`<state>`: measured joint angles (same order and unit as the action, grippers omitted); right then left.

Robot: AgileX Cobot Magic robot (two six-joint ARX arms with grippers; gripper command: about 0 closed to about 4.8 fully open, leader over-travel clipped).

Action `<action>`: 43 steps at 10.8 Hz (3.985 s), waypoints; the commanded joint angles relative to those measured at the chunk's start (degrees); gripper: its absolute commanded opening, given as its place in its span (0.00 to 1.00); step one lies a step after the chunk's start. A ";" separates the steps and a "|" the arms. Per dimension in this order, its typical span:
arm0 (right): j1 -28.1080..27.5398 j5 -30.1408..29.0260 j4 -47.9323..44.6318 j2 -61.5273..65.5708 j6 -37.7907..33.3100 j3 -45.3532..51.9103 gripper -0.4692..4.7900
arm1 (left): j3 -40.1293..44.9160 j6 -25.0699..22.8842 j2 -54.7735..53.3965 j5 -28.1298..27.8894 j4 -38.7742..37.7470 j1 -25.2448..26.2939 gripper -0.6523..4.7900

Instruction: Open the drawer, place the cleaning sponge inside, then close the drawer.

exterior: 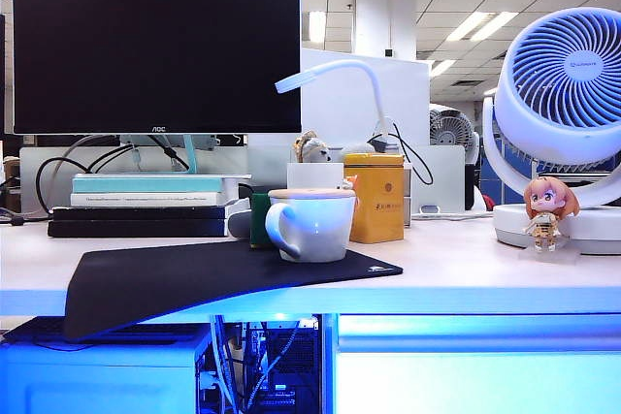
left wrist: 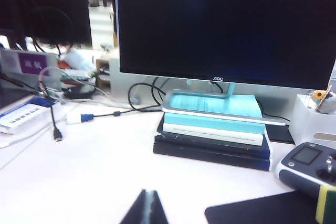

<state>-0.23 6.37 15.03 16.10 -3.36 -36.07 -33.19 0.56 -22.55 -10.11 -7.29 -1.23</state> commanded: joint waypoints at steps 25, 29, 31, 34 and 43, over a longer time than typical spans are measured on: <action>-11.06 -51.32 -8.85 43.89 -41.90 3.93 0.09 | -35.21 -3.06 -40.37 16.98 -15.32 -22.25 0.11; -16.15 -51.06 -17.38 43.98 -43.52 12.81 0.09 | -35.52 -3.78 -40.33 17.00 -14.80 -22.25 0.11; -20.35 -51.58 -21.79 44.33 -43.60 18.29 0.09 | -35.52 -3.78 -40.33 17.00 -14.82 -22.25 0.11; -28.63 -53.66 -35.78 48.76 -41.09 27.96 0.09 | -35.52 -3.76 -40.35 17.03 -14.88 -22.25 0.11; -28.81 -62.42 -69.94 71.73 -51.19 27.87 1.00 | -35.50 -3.58 -40.39 17.00 -16.26 -22.25 0.11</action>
<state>-28.95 -56.29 -49.74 86.21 -52.99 -8.05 -68.38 -2.98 -63.07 6.72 -23.64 -23.55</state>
